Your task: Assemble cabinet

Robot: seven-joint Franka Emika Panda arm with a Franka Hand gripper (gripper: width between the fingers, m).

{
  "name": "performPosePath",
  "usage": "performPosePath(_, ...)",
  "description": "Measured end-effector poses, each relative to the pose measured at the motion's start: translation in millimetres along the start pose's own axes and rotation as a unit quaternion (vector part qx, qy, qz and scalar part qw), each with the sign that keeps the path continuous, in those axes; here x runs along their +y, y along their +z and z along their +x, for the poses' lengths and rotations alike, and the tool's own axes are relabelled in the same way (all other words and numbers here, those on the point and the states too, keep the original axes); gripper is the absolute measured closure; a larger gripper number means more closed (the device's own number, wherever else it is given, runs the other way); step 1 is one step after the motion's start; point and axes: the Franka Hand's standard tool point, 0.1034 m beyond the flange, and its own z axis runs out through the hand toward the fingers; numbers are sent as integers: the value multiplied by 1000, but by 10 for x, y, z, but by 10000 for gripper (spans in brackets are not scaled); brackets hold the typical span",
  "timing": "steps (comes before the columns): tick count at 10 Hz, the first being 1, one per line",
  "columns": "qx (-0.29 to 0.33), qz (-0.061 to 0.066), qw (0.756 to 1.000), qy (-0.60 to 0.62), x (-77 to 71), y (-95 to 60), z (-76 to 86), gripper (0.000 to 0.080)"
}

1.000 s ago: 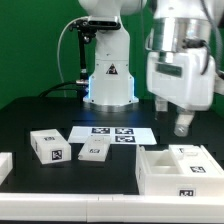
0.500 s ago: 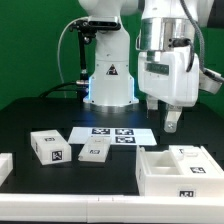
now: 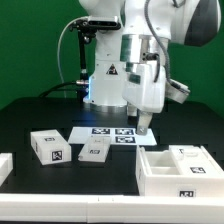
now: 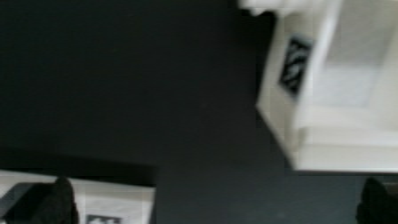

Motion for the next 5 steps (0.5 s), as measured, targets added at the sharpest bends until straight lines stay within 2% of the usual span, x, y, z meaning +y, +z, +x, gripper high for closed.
performPosePath(1,1,4,1000,-6,-44,-7,-3,2)
performPosePath(3,1,2,1000,-7,-14,11,16,2)
performPosePath(4,18,31,999,4,73,22,266,2)
performPosePath(5,37,39,999,6,285,53,548,2)
